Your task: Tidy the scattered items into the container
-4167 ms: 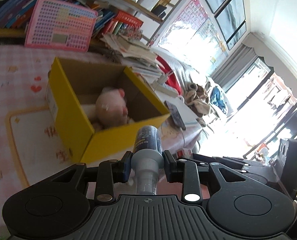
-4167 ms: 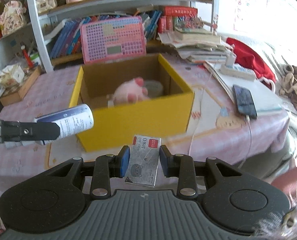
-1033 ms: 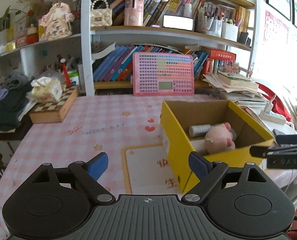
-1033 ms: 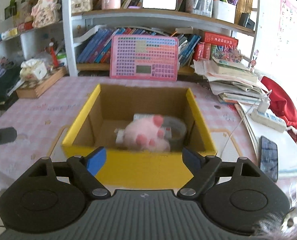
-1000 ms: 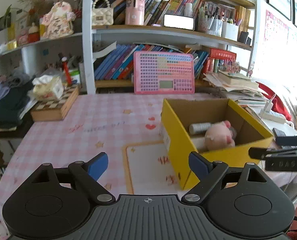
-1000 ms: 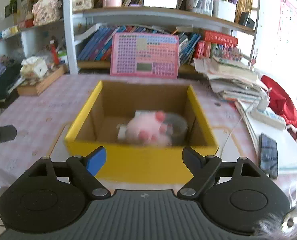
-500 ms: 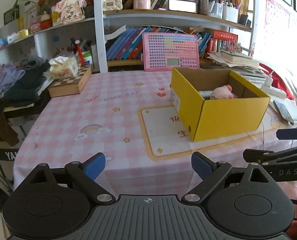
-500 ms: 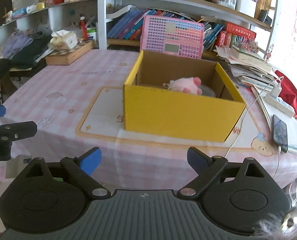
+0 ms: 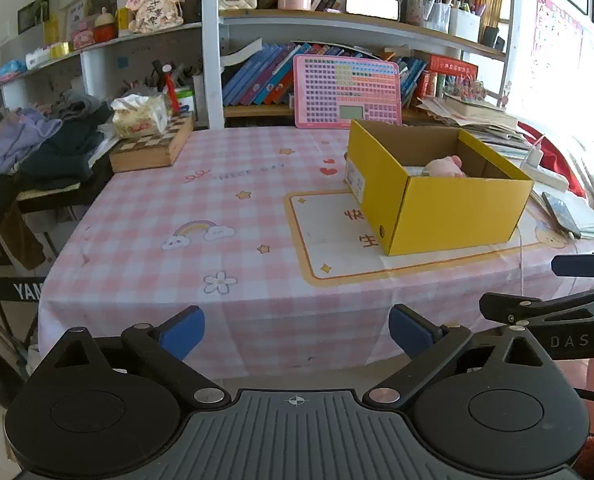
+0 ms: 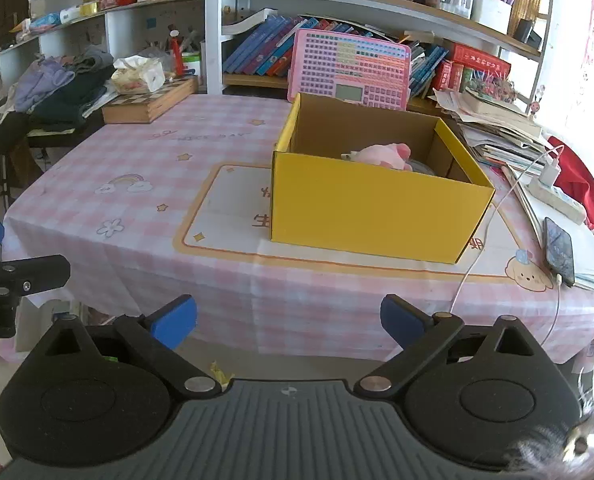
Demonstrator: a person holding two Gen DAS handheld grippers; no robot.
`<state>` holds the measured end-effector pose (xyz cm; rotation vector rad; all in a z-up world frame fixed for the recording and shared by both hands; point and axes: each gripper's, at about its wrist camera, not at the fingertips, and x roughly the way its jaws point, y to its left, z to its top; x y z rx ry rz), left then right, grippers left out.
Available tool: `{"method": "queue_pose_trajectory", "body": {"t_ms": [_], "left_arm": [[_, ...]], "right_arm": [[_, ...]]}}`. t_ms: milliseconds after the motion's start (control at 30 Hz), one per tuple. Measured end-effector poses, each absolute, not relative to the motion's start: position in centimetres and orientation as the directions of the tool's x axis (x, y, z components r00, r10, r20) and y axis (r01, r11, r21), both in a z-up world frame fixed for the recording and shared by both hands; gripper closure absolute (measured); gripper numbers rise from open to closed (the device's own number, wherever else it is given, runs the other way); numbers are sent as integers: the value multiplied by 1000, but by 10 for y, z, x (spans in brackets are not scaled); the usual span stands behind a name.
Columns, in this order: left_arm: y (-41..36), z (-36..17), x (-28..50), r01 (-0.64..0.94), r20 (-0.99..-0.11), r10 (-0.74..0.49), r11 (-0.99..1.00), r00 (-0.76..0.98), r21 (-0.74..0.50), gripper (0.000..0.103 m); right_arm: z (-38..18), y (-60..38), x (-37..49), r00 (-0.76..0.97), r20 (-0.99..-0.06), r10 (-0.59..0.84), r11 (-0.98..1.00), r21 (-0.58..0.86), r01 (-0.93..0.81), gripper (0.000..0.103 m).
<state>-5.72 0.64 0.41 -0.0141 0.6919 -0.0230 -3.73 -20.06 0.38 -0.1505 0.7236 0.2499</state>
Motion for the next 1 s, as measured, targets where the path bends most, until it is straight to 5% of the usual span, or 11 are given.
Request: {"method": "queue_pose_trajectory", "body": {"t_ms": [1000], "left_arm": [[4,-1,-52,48,-677,-60,998,733,-37,0]], "right_arm": [[2,-200,-36,706,-685,182,960,-31,-278,2]]}}
